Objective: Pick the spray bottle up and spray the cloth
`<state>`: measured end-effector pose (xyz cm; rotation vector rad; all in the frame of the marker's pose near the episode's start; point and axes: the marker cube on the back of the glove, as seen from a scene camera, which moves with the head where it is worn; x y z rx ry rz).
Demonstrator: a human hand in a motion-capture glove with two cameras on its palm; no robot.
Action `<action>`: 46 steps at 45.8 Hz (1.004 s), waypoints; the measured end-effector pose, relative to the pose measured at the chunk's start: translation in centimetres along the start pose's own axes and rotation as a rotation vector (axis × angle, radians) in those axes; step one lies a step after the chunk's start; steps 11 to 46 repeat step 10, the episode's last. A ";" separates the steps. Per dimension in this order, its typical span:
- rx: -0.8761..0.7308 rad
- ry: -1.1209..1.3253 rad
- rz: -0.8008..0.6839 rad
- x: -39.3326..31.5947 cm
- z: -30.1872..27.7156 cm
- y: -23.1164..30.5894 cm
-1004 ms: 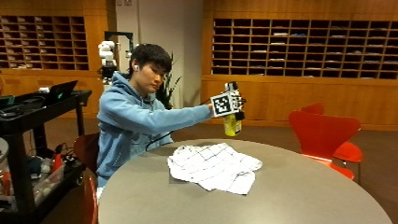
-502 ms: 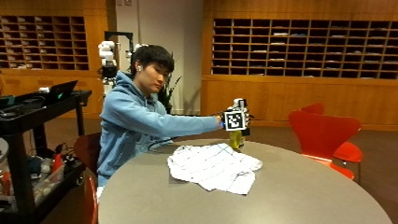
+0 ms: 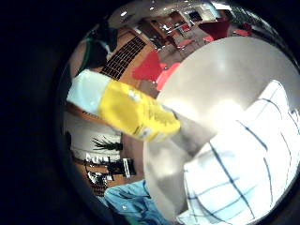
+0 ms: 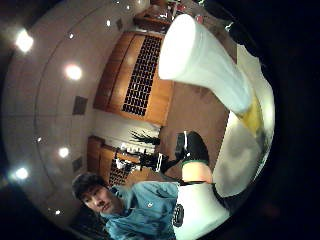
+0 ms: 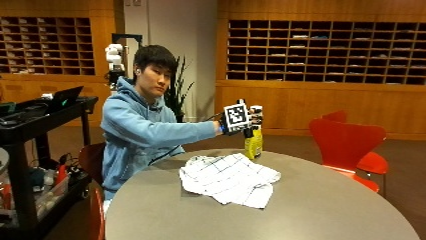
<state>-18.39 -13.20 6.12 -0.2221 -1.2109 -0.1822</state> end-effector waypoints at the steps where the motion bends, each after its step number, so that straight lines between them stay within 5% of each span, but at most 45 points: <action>1: 0.005 -0.001 -0.002 -0.2 -0.5 0.5; 10: 0.055 0.047 -0.041 -1.1 -5.8 4.0; 46: 0.055 0.047 -0.041 -1.1 -5.8 4.0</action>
